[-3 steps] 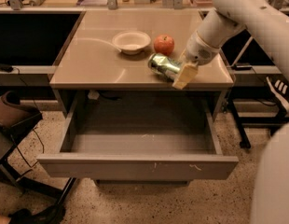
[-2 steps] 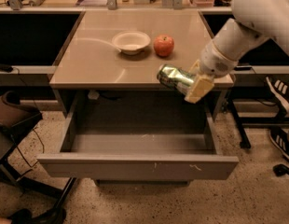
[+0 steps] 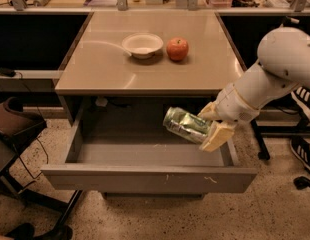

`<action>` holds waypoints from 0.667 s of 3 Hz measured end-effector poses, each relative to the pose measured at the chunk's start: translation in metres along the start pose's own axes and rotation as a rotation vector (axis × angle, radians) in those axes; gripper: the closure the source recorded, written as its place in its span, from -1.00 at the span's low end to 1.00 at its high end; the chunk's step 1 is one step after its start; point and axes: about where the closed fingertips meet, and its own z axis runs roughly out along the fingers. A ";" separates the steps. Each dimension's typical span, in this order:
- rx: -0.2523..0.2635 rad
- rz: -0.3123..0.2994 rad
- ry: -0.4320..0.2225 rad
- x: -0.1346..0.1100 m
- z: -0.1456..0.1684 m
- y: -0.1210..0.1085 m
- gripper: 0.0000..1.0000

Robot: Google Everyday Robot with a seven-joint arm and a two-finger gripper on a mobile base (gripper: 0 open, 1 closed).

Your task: Place green can into top drawer

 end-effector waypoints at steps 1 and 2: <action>0.047 -0.036 -0.041 -0.007 0.036 -0.020 1.00; 0.167 0.012 -0.073 -0.018 0.054 -0.080 1.00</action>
Offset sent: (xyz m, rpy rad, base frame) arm 0.1647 0.0622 -0.0367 0.1264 -0.2420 -0.2687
